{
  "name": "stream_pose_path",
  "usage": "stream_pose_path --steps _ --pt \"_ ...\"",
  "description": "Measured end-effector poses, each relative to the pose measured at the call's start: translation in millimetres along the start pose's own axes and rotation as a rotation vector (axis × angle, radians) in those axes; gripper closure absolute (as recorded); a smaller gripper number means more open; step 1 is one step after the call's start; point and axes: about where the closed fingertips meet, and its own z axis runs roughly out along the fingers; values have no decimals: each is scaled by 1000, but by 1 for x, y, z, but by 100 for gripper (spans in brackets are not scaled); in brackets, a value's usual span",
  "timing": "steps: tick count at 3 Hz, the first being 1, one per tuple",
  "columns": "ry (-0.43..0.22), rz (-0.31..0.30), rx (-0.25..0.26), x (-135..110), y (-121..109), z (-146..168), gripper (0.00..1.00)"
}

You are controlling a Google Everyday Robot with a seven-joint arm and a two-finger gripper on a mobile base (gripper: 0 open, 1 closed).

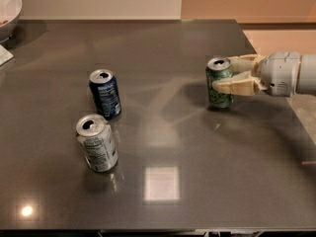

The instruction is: Place green can upright

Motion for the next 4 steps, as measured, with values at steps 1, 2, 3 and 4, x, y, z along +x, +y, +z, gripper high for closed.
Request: stream_pose_path --steps 1,2,3,4 --pt "-68 36 -11 5 -9 1 82" --pt "-115 65 -32 11 -14 3 59" --pt "-140 86 -58 18 -17 5 36" --pt "-156 116 -72 26 -21 6 12"
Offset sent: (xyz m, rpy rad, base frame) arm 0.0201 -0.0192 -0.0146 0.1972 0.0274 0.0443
